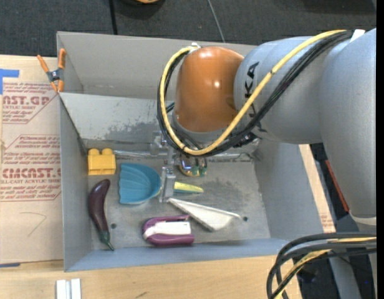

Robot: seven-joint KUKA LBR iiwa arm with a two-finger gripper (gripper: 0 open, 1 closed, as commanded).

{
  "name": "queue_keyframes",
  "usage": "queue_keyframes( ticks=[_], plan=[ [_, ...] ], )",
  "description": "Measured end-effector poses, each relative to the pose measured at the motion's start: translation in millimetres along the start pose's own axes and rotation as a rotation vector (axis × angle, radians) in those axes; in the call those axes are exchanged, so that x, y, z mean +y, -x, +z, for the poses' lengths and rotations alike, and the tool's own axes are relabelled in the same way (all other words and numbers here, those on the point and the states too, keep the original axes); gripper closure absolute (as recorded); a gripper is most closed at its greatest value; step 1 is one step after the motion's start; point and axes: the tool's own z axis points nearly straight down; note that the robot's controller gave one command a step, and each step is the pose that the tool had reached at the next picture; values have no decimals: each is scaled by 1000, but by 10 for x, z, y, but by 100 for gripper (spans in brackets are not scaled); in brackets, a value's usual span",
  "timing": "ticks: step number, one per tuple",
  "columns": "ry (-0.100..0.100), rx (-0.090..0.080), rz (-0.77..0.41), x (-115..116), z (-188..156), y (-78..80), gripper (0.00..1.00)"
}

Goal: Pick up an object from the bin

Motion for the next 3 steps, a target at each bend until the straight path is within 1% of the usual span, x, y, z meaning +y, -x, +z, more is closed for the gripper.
queue_keyframes(
  ticks=[1, 2, 3],
  plan=[
    [1, -8, -74, -30, 167, 26, 0],
    [0, -6, -124, -52, 302, 32, 0],
    [-1, -1, -400, -101, 514, 71, 0]
  ],
)
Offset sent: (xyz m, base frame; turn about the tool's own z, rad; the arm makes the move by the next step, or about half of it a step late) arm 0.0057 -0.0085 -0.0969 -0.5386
